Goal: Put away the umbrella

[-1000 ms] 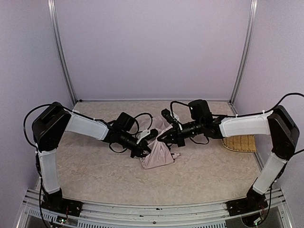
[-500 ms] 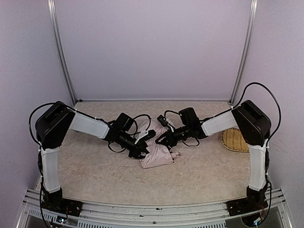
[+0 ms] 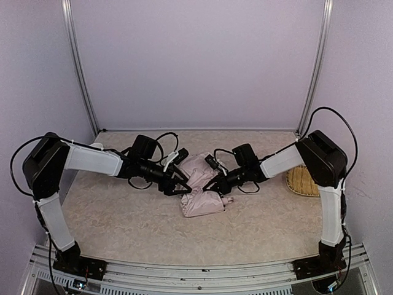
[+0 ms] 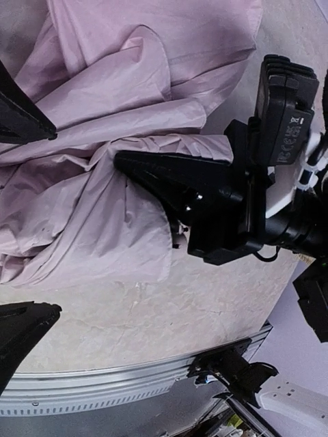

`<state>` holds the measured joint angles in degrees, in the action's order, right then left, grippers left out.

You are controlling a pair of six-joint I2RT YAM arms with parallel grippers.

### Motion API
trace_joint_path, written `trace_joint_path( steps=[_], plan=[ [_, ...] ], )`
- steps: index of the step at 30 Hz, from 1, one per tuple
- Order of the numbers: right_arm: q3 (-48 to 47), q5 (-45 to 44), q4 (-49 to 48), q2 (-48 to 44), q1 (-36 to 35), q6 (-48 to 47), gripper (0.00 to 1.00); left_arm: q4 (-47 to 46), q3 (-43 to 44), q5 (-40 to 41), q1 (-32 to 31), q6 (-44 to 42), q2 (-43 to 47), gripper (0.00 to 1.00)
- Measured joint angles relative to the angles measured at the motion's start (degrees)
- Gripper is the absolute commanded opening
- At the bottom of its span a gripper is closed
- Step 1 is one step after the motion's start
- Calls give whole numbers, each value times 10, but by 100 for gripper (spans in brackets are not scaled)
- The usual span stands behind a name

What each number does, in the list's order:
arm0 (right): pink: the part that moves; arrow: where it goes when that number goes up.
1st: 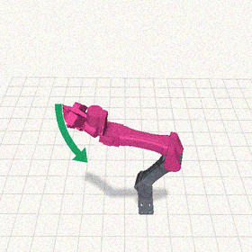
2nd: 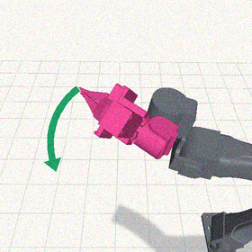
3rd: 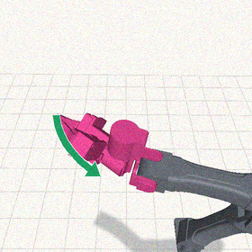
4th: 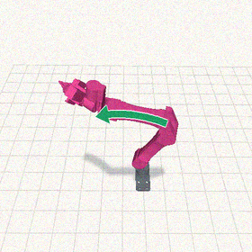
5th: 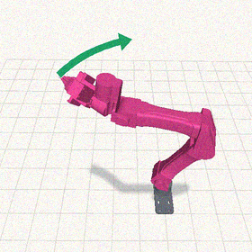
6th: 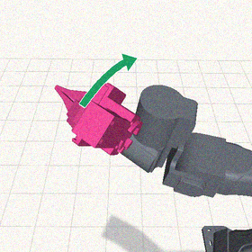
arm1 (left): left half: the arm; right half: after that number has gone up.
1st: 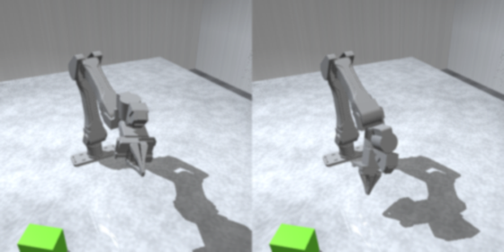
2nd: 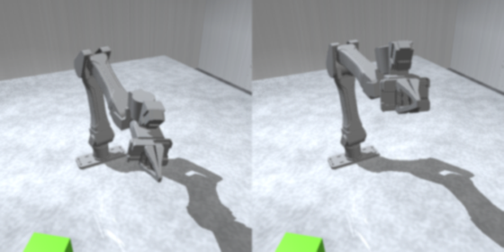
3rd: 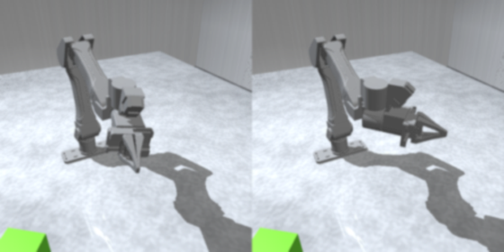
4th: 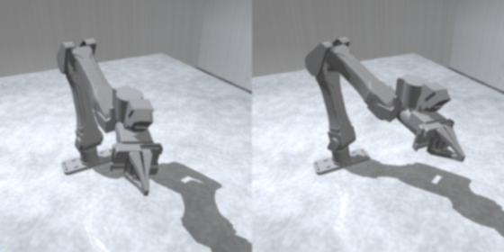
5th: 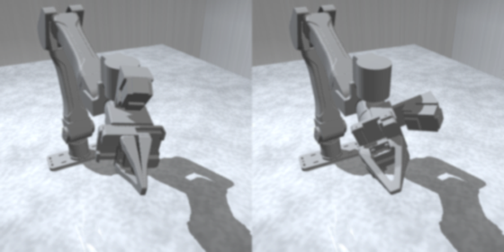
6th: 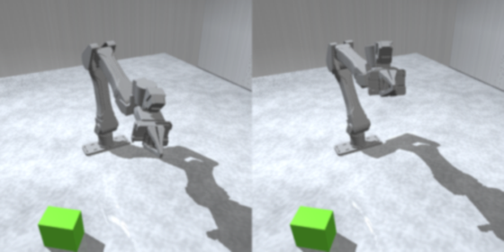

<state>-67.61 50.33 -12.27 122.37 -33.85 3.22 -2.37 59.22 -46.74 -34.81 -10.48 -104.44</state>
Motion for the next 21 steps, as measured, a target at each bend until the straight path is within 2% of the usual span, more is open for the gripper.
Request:
trace_joint_path(
  steps=[3,9,13,21],
  plan=[
    [7,-2,0,-17,0,2,0,-13,34,16,-13,28,-38,75],
    [32,-10,-16,-71,-3,21,0,-16,78,29,-26,65,-142,80],
    [39,-20,-43,-83,-12,38,0,-37,85,20,-30,79,-147,76],
    [39,-43,-98,-77,-14,75,0,-115,61,-35,-31,103,-147,82]
  ],
)
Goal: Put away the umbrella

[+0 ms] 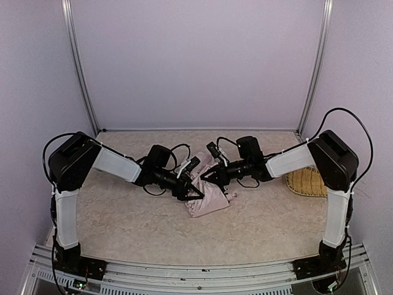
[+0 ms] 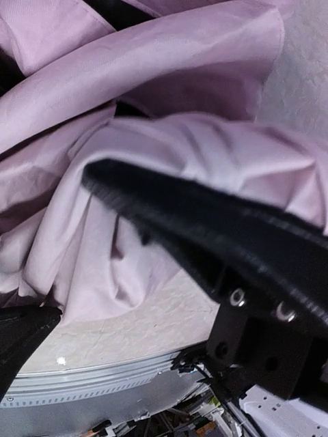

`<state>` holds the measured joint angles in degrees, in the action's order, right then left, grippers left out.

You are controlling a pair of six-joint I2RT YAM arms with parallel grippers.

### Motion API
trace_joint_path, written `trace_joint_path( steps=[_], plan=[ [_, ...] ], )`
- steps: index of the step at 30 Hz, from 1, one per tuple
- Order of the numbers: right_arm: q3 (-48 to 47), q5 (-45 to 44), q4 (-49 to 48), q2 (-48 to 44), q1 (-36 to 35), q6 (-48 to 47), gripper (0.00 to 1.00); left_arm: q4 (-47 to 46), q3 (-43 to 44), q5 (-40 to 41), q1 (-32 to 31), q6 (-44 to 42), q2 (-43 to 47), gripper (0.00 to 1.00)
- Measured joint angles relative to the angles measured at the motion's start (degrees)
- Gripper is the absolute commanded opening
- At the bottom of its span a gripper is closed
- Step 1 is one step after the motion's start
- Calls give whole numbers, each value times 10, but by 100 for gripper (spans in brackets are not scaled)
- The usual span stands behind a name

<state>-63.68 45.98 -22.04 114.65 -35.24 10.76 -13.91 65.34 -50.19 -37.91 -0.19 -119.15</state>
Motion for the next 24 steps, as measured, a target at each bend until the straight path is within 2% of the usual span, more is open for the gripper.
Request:
trace_joint_path(
  steps=[5,8,10,16,17,21,24],
  plan=[
    [-6,-3,-32,14,-3,25,0,-33,-11,-35,5,18,0,86],
    [-16,-6,-39,15,-8,31,0,-59,-10,-48,8,39,-2,82],
    [-23,-9,-47,15,-12,35,0,-78,-10,-51,8,55,-3,69],
    [-23,-11,-66,15,-18,48,0,-92,16,-55,10,82,-26,7],
    [-23,-10,-68,14,-18,50,0,-93,17,-57,11,82,-30,5],
    [-17,12,-75,13,-9,67,34,-92,19,-54,18,91,-40,10],
    [-4,17,-49,-2,17,57,45,-84,28,-41,22,99,-52,9]
  ],
)
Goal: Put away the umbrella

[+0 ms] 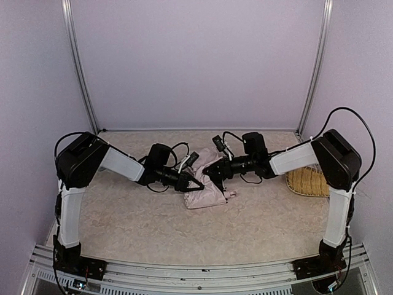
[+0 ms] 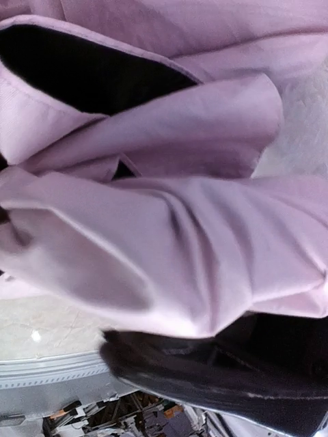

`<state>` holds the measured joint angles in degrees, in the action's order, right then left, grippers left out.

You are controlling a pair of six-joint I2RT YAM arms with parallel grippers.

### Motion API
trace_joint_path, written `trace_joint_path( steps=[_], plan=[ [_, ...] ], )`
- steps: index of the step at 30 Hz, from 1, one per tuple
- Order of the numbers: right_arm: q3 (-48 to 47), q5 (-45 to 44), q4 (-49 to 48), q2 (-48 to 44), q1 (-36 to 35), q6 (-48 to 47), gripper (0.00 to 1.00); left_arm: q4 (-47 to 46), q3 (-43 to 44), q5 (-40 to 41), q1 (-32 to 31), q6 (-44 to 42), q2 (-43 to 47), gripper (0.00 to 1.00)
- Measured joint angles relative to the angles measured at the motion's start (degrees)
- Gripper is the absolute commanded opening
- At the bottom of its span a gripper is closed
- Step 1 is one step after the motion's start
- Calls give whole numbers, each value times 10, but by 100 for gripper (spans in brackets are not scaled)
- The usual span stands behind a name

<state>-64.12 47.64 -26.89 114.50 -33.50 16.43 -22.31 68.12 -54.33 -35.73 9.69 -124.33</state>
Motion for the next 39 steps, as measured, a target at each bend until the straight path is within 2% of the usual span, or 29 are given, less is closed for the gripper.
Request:
trace_joint_path(
  steps=[3,7,11,15,20,27,31,35,36,37,39],
  plan=[
    [24,-31,69,-38,18,-45,52,17,20,22,7,6,-18,7],
    [34,-69,151,-92,26,-113,69,54,57,39,13,7,-49,4],
    [78,-97,172,-154,17,-189,73,82,86,42,13,2,-64,4],
    [120,-154,183,-195,-38,-320,79,104,96,42,13,-16,-66,4],
    [123,-262,205,-177,-116,-500,82,131,108,43,13,-40,-66,4],
    [87,-425,211,-91,-132,-634,86,156,120,42,13,-65,-69,4],
    [62,-491,201,-64,-133,-672,77,179,130,42,12,-86,-71,4],
    [23,-510,228,-36,-135,-692,46,205,146,45,11,-109,-75,4],
    [15,-514,239,-31,-137,-693,41,209,150,45,12,-113,-77,4],
    [7,-516,252,-26,-138,-692,35,212,154,45,14,-116,-79,7],
    [-5,-516,276,-20,-140,-690,25,214,156,43,16,-116,-80,19]
  ],
)
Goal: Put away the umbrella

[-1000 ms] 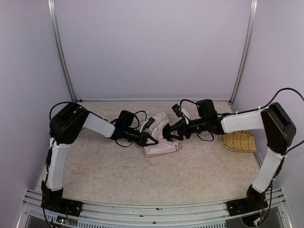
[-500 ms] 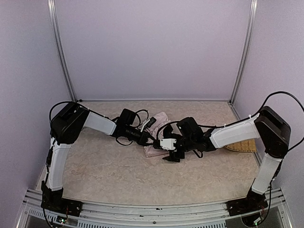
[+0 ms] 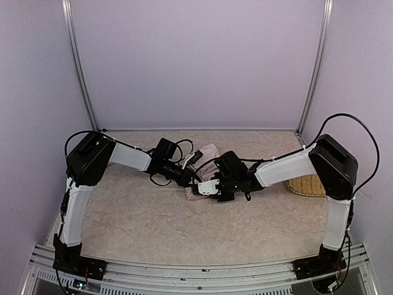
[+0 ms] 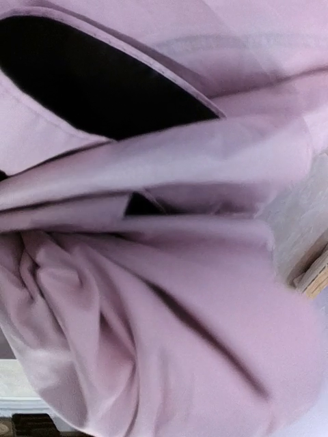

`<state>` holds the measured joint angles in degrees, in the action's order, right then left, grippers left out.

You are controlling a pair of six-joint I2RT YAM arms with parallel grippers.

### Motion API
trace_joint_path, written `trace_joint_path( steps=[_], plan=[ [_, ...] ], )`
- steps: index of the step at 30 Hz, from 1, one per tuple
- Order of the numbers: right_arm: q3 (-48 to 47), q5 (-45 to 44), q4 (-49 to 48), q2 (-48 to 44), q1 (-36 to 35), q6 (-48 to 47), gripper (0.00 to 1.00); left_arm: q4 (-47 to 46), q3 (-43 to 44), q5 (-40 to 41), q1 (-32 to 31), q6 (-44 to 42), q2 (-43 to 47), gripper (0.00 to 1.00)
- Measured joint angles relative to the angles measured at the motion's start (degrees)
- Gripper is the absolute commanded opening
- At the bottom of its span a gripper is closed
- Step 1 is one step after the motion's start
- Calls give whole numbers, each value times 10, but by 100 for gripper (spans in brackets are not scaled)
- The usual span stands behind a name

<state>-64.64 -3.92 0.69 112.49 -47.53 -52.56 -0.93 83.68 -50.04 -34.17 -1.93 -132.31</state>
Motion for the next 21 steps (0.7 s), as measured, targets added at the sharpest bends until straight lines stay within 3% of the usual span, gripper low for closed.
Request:
trace_joint_path(
  steps=[7,9,15,18,21],
  plan=[
    [-5,2,33,-3,-13,15,15,-30,-21,31,5,31,23,63],
    [-8,10,45,-5,-14,34,14,-66,-58,53,12,54,46,70],
    [-41,72,139,-13,-14,108,15,-200,-193,96,55,95,164,64],
    [-67,138,205,-14,-14,140,16,-265,-308,100,63,55,283,63],
    [-86,210,262,-11,-14,164,16,-297,-423,101,32,-28,414,64]
  ],
)
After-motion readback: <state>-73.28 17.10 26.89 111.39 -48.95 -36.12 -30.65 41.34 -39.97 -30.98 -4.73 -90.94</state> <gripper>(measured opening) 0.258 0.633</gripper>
